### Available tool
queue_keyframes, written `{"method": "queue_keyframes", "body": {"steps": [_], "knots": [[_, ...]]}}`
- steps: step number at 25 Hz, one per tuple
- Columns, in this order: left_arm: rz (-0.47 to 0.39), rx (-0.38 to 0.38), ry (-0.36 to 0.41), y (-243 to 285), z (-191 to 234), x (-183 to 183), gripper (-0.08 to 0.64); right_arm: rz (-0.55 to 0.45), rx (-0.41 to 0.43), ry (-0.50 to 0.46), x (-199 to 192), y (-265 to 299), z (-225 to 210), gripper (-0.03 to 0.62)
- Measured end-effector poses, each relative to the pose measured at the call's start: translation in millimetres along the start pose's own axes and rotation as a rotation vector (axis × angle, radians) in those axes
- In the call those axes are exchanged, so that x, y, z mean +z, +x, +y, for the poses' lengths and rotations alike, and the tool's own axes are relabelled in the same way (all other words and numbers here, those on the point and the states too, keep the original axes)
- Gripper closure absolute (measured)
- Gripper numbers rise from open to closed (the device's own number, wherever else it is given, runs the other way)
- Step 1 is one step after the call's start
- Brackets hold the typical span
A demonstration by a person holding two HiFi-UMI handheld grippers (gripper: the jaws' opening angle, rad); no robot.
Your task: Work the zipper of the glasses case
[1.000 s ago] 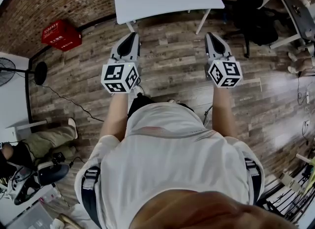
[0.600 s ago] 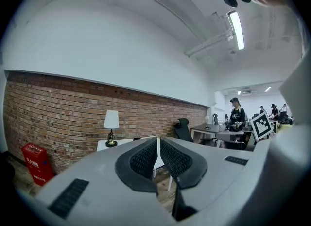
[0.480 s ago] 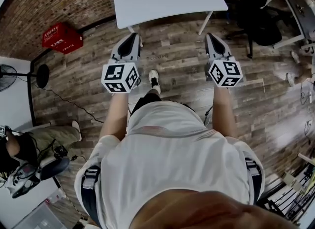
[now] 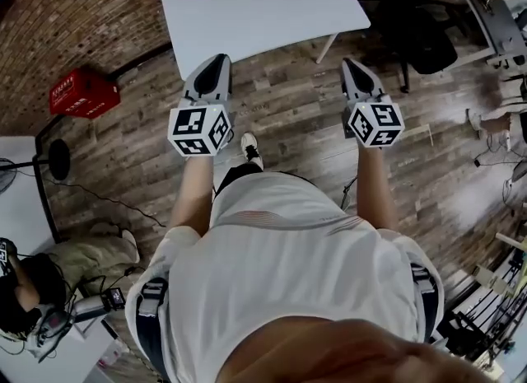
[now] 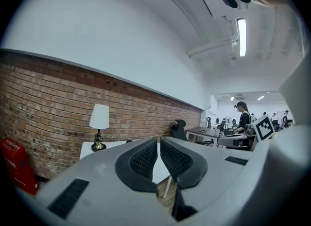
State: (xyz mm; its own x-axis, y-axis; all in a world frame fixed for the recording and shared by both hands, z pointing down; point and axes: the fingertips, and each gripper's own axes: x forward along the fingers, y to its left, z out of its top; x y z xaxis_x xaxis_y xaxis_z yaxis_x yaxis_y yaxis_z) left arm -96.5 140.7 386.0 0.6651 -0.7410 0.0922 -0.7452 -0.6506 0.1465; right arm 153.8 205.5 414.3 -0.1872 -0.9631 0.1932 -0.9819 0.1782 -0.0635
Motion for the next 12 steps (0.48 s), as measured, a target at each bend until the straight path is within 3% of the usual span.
{"method": "queue_keyframes", "body": {"steps": [12], "knots": [[0.029,-0.030,-0.013,69.4,109.0,8.6,0.532,0.049,0.000,-0.013,18.0,131.1,25.9,0.540]]}}
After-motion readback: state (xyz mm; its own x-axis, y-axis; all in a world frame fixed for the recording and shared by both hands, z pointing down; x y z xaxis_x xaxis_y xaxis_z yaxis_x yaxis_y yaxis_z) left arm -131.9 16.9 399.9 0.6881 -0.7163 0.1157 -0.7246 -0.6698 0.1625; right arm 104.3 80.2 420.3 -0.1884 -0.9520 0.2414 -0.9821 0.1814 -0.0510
